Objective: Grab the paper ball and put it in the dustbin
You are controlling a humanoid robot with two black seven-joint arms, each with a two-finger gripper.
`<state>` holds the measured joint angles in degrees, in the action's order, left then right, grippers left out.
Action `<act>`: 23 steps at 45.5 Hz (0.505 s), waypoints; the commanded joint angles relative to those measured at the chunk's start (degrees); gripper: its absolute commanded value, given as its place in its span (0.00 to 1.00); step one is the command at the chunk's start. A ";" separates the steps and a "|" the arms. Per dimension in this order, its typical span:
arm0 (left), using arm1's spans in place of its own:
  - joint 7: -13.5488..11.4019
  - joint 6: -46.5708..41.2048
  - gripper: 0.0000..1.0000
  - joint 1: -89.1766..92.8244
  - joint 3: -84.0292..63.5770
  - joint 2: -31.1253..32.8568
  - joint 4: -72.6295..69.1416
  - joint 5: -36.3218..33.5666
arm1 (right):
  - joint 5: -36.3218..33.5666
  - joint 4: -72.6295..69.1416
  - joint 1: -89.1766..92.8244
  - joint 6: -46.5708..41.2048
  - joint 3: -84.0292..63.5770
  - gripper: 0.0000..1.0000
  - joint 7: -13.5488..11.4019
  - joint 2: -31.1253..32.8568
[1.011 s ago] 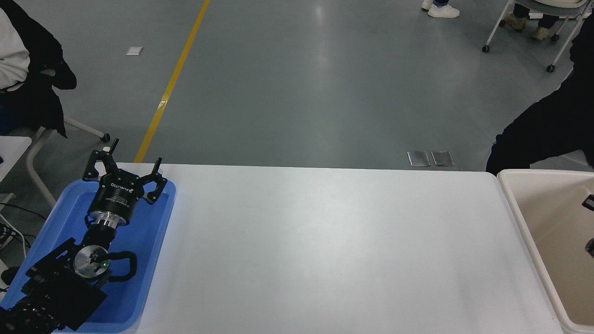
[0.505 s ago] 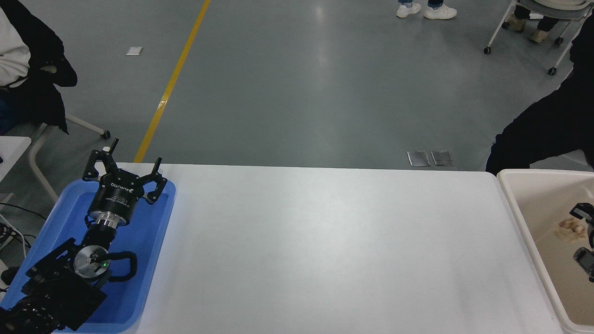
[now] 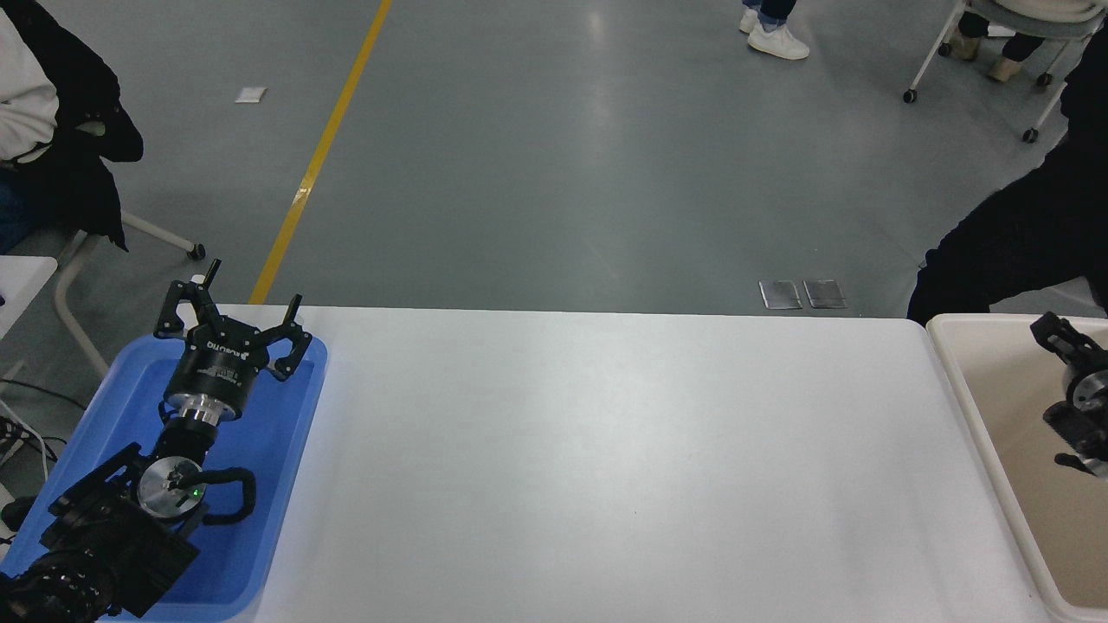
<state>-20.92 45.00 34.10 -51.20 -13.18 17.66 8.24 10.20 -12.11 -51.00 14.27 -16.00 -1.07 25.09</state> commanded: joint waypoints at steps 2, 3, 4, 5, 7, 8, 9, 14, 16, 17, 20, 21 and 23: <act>0.00 0.00 1.00 0.00 -0.04 0.00 0.00 0.03 | 0.43 -4.06 -6.48 -0.21 27.22 1.00 3.18 -0.75; 0.00 0.00 1.00 0.00 0.04 0.00 0.00 0.03 | 0.60 -4.76 -6.57 -0.30 29.51 1.00 3.18 -0.66; 0.00 0.00 1.00 0.00 -0.04 0.00 0.00 0.03 | 0.69 -5.64 -6.57 -0.21 31.71 1.00 3.18 -0.57; 0.00 0.00 1.00 0.00 -0.04 0.00 0.00 0.03 | 0.69 -6.52 -6.57 -0.21 33.73 1.00 3.26 -0.48; 0.00 0.00 1.00 0.00 -0.04 0.00 0.00 0.03 | 0.69 -8.88 -6.57 -0.21 37.86 1.00 3.44 -0.22; 0.00 0.00 1.00 0.00 -0.04 0.00 0.00 0.03 | 0.69 -10.12 -6.57 -0.21 39.97 1.00 3.79 -0.05; 0.00 0.00 1.00 0.00 -0.04 0.00 0.00 0.03 | 0.69 -11.17 -6.48 -0.21 42.08 1.00 4.40 0.30; 0.00 0.00 1.00 0.00 -0.04 0.00 0.00 0.03 | 0.87 -17.50 -5.08 -0.30 52.80 1.00 10.81 1.45; 0.00 0.00 1.00 0.00 -0.04 0.00 0.00 0.03 | 0.96 -20.31 -3.59 -0.39 56.93 1.00 14.41 1.45; 0.00 0.00 1.00 0.00 0.04 0.00 0.00 0.03 | 0.96 -21.63 -2.88 -0.39 58.95 1.00 16.25 1.45; 0.00 0.00 1.00 0.00 -0.04 0.00 0.00 0.03 | 1.13 -25.41 -0.95 -1.00 63.88 1.00 20.65 1.45; 0.00 0.00 1.00 0.00 -0.04 0.00 0.00 0.03 | 1.48 -26.55 -0.25 -1.26 65.29 1.00 21.62 1.45; 0.00 0.00 1.00 0.00 -0.04 0.00 0.00 0.03 | 2.71 -28.92 1.42 -1.70 67.75 1.00 23.29 1.36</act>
<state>-20.92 45.00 34.10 -51.24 -13.18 17.66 8.26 11.06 -28.96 -54.35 13.78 32.41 10.99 26.04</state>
